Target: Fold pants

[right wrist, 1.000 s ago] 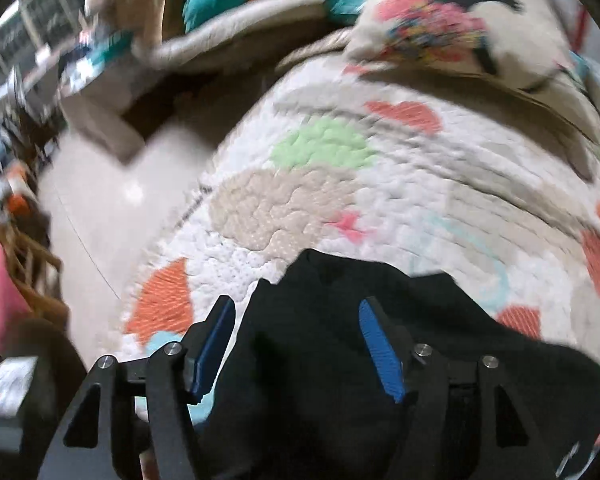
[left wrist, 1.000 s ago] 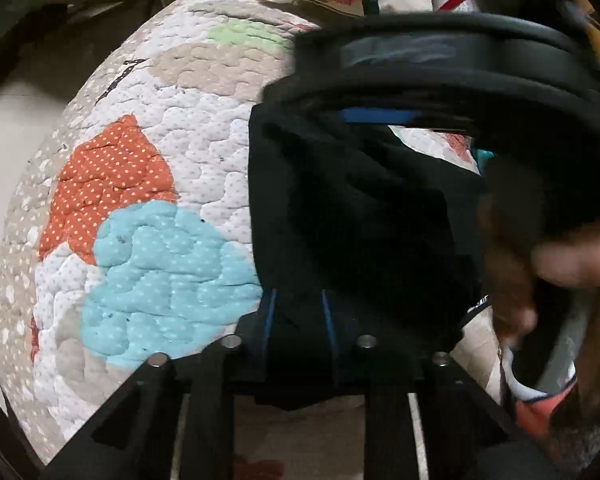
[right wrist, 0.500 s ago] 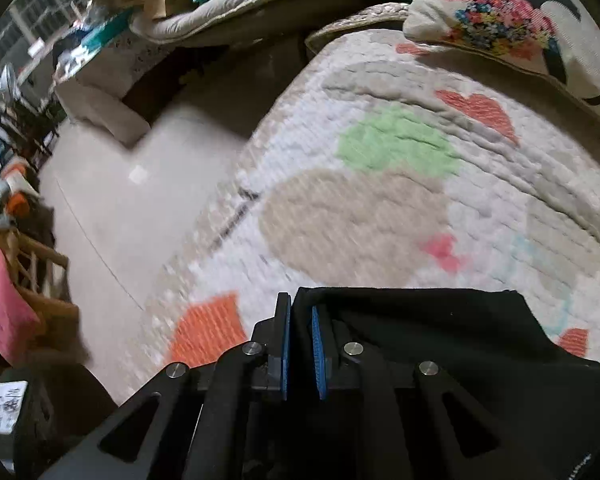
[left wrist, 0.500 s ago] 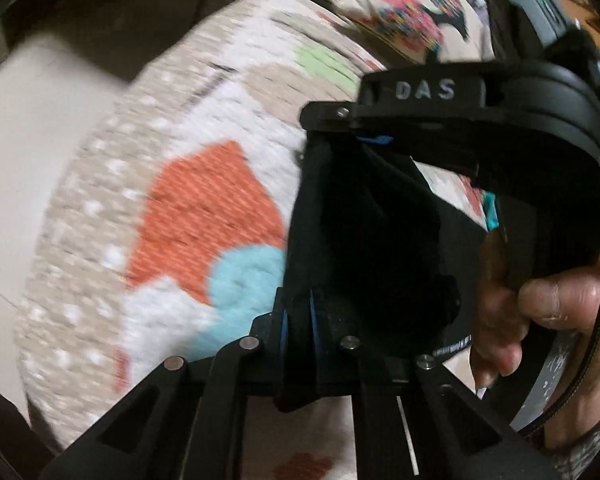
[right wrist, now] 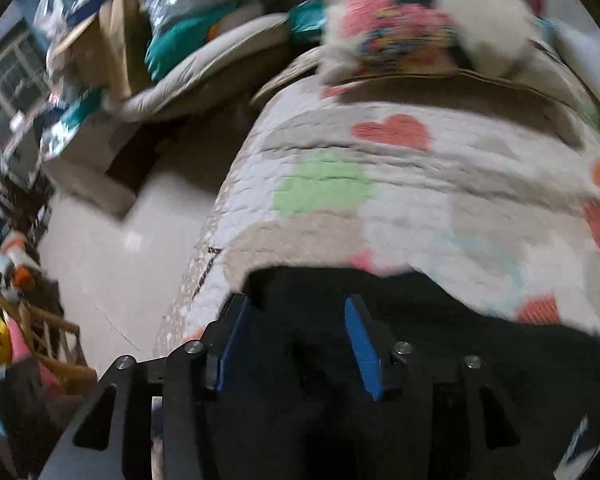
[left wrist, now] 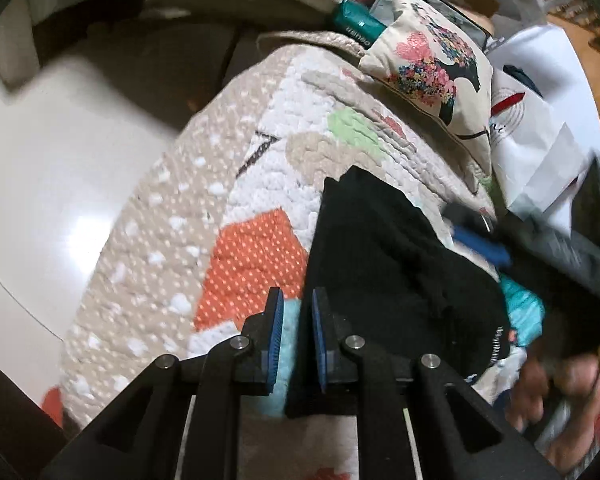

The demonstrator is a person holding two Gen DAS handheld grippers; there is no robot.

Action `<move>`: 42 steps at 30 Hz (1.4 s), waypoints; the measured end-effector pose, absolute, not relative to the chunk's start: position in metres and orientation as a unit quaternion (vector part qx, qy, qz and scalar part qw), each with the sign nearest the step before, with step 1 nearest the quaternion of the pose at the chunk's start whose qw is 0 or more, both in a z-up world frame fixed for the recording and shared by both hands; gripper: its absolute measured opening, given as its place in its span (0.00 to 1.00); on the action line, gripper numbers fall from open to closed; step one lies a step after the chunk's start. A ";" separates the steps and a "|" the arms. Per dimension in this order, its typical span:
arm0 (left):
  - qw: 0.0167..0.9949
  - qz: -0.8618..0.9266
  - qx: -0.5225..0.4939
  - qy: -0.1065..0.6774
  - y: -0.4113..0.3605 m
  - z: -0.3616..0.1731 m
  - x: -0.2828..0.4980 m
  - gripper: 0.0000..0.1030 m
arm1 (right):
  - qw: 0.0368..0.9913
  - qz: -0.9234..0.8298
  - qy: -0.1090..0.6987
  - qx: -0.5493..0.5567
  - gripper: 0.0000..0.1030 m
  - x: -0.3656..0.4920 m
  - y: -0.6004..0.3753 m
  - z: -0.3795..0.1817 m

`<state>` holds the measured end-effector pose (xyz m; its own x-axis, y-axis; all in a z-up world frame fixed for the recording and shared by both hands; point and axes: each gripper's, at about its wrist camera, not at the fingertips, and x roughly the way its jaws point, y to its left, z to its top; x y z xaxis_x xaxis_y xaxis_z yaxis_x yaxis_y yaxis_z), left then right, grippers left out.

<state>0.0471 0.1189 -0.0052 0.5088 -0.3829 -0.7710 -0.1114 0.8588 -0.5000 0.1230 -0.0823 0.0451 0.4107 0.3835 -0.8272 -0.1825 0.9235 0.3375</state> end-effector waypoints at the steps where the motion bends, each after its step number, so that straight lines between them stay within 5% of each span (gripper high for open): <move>1: 0.833 -0.081 -0.244 0.491 0.118 -0.005 0.049 0.12 | 0.830 0.168 0.521 0.106 0.52 0.114 -0.088 0.040; 9: 0.833 -0.074 -0.171 0.520 0.094 -0.021 0.055 0.32 | 0.827 0.127 0.542 0.084 0.53 0.051 -0.115 -0.017; 16: 0.850 -0.077 -0.180 0.489 0.100 0.017 0.047 0.33 | 0.863 0.046 0.450 0.226 0.56 -0.003 -0.212 0.019; 27: 0.840 -0.263 0.001 0.475 -0.095 0.090 0.090 0.52 | 0.807 -0.144 0.403 0.407 0.58 -0.051 -0.328 -0.016; 38: 0.746 -0.363 0.085 0.552 -0.270 0.029 0.141 0.52 | 0.802 -0.140 0.390 0.430 0.58 -0.038 -0.336 -0.036; 42: 0.727 -0.355 0.113 0.577 -0.301 -0.005 0.154 0.70 | 0.803 -0.140 0.383 0.435 0.59 -0.031 -0.339 -0.039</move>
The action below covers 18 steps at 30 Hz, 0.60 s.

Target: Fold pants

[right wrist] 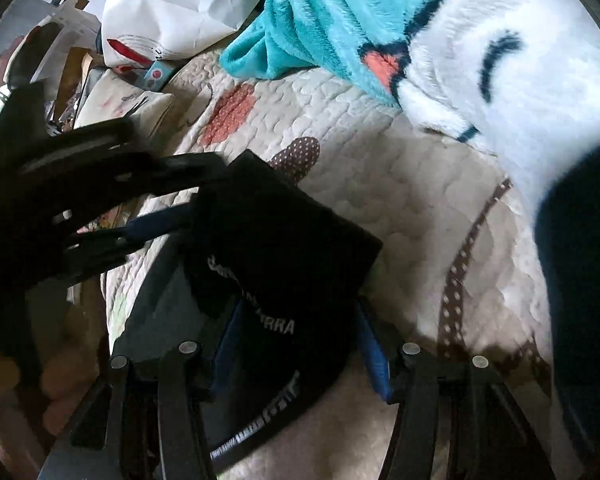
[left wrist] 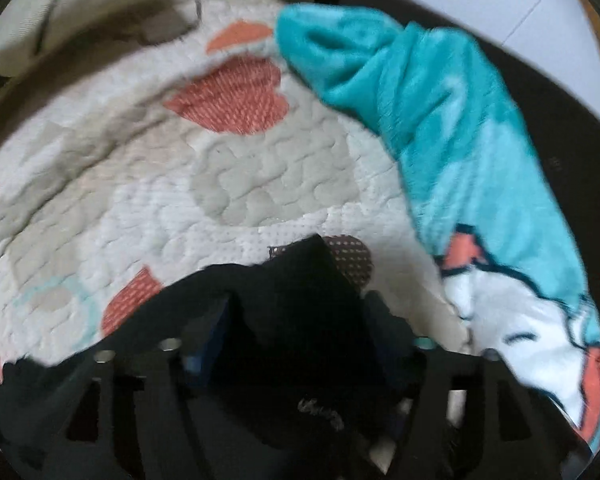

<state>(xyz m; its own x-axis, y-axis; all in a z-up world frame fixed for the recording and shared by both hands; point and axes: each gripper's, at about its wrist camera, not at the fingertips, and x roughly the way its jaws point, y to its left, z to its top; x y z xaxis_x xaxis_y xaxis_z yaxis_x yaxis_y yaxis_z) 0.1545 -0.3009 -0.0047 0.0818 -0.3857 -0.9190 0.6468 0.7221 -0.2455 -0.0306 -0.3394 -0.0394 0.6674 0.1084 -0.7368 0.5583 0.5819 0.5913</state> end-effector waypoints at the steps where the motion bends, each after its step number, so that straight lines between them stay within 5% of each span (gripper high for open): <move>1: 0.727 -0.354 0.119 0.576 -0.303 -0.007 0.155 0.70 | 0.804 -0.139 0.381 0.435 0.59 -0.029 -0.340 -0.040; 4: 0.727 -0.365 0.161 0.559 -0.306 -0.005 0.150 0.62 | 0.807 -0.131 0.386 0.428 0.52 -0.022 -0.339 -0.037; 5: 0.728 -0.368 0.166 0.554 -0.304 -0.003 0.148 0.51 | 0.810 -0.117 0.388 0.424 0.32 -0.018 -0.337 -0.035; 6: 0.730 -0.369 0.171 0.549 -0.300 0.000 0.147 0.39 | 0.812 -0.106 0.390 0.421 0.25 -0.014 -0.335 -0.033; 18: 0.764 -0.366 -0.006 0.531 -0.166 0.060 0.164 0.25 | 0.905 0.013 0.345 0.247 0.20 -0.001 -0.247 0.047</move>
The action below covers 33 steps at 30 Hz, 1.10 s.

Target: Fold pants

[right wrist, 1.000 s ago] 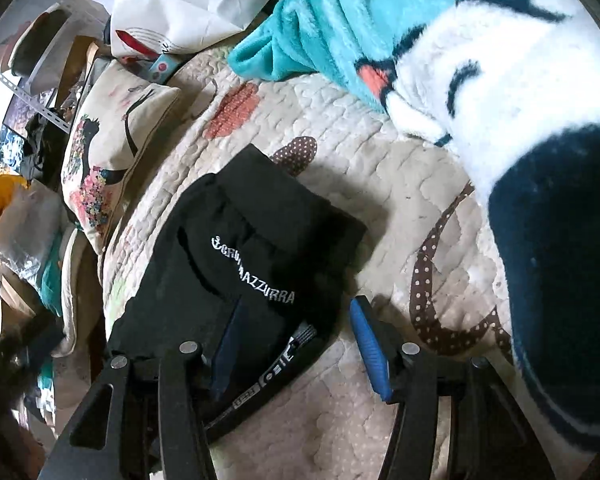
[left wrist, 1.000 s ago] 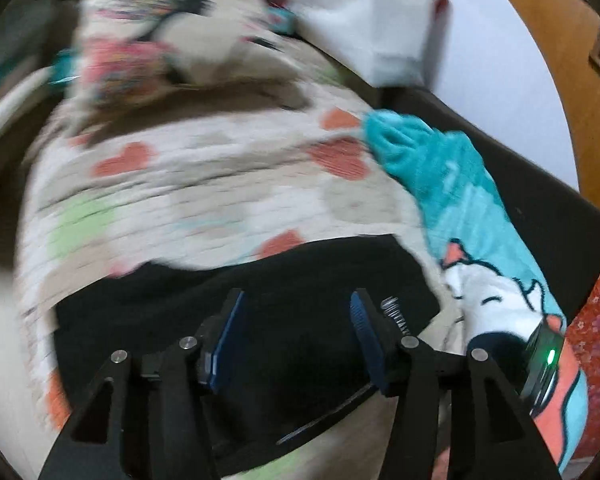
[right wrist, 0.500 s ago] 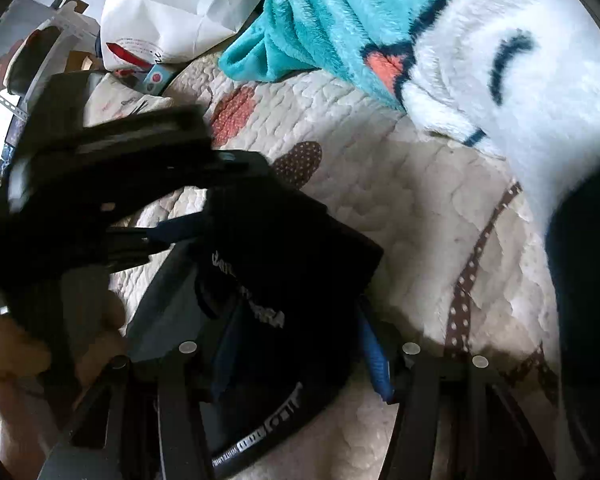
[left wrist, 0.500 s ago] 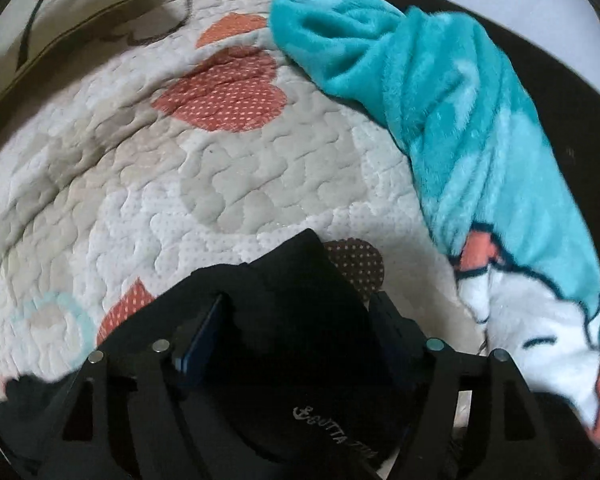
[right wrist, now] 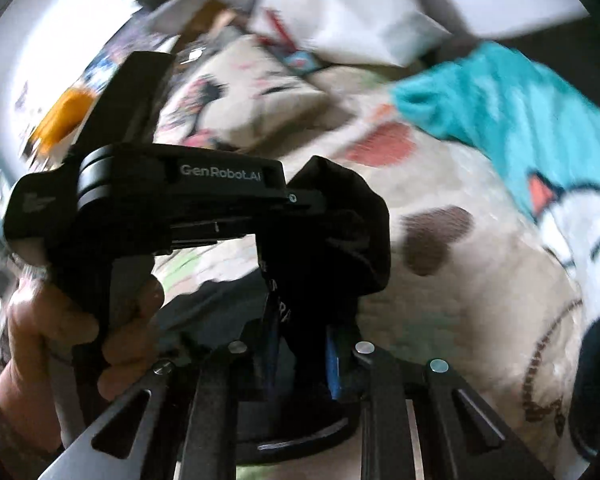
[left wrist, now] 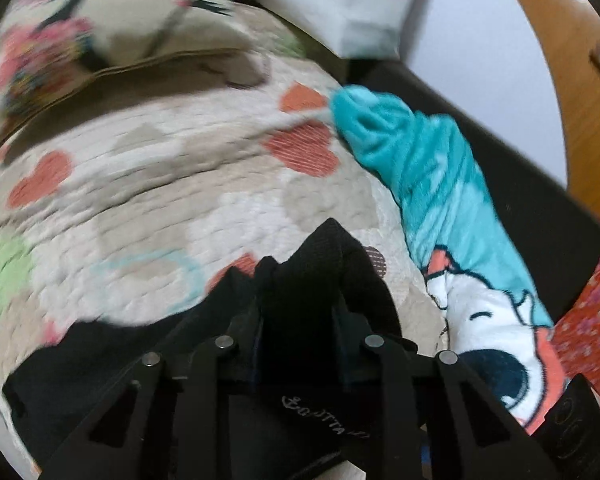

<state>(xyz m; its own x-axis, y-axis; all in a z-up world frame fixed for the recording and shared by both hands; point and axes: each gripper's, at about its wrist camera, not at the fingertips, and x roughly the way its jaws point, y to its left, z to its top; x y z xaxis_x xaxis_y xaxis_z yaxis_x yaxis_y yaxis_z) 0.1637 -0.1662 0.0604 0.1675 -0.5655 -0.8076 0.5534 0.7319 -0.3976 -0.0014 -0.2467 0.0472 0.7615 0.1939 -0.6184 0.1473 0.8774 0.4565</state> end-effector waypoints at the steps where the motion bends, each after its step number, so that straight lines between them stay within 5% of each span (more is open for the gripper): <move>1: 0.768 -0.360 -0.023 0.530 -0.149 0.063 0.164 0.25 | 0.908 0.024 0.344 0.237 0.20 -0.001 -0.237 0.051; 24: 0.750 -0.272 -0.318 0.513 0.086 0.008 0.150 0.25 | 0.895 0.203 0.397 0.006 0.19 0.027 -0.043 0.040; 33: 0.707 -0.253 -0.401 0.524 0.127 -0.028 0.152 0.38 | 0.882 0.212 0.418 -0.045 0.22 0.031 -0.014 0.016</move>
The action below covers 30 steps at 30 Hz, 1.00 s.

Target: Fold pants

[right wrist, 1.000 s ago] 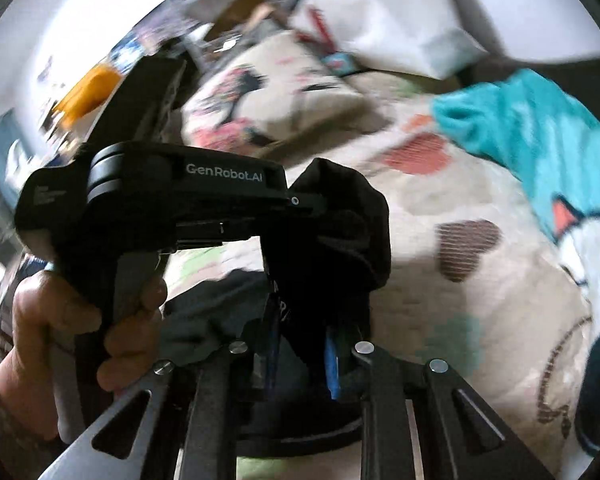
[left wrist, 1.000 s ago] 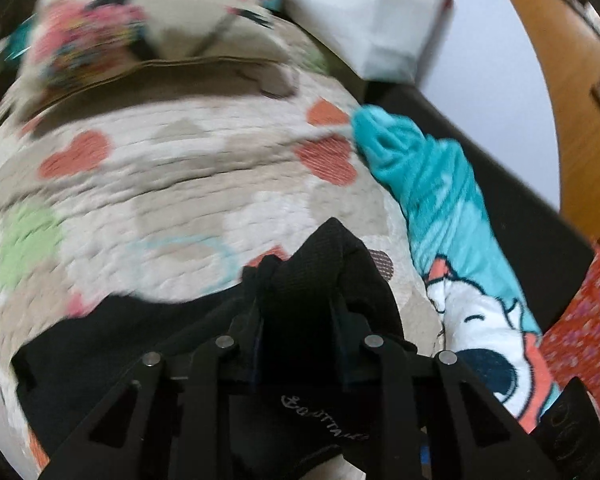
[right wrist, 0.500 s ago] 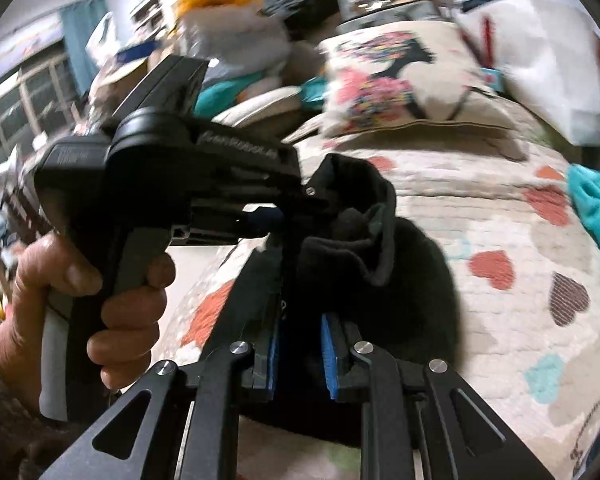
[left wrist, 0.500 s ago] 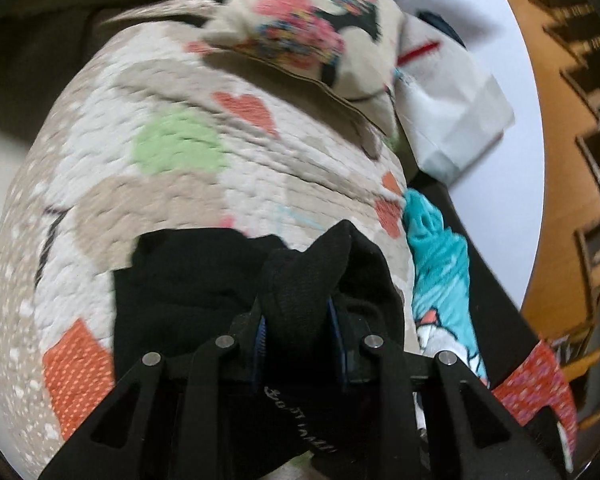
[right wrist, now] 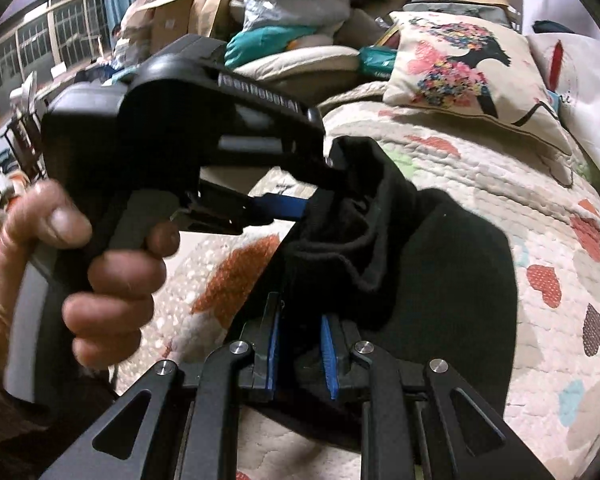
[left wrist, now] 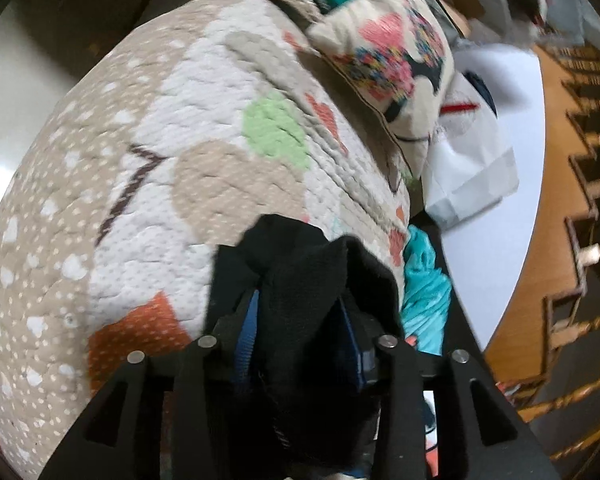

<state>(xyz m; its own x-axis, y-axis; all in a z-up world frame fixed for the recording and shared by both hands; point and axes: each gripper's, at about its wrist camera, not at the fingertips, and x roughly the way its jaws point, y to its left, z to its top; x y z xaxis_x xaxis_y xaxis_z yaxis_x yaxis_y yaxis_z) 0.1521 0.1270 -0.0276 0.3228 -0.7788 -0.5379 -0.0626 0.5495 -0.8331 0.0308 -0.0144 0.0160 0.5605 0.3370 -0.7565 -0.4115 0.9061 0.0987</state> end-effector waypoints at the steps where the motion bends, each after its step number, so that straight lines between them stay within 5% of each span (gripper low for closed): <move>1: 0.703 -0.247 -0.413 0.524 0.134 -0.030 0.152 0.38 | 0.880 0.215 0.420 -0.050 0.23 0.030 -0.011 0.014; 4: 0.697 -0.228 -0.435 0.522 0.152 -0.032 0.151 0.41 | 0.876 0.222 0.424 -0.065 0.28 0.027 -0.003 0.008; 8: 0.704 -0.196 -0.445 0.517 0.174 -0.026 0.148 0.43 | 0.870 0.248 0.420 -0.070 0.64 0.014 0.006 0.011; 20: 0.768 -0.268 -0.326 0.482 0.098 0.065 0.132 0.50 | 0.880 0.229 0.412 -0.061 0.65 -0.022 -0.057 0.044; 24: 0.764 -0.240 -0.302 0.517 0.075 0.034 0.147 0.50 | 0.882 0.182 0.433 0.043 0.65 -0.009 -0.108 0.038; 30: 0.726 -0.167 -0.400 0.535 0.126 -0.025 0.156 0.50 | 0.886 0.144 0.425 0.116 0.65 0.011 -0.136 0.040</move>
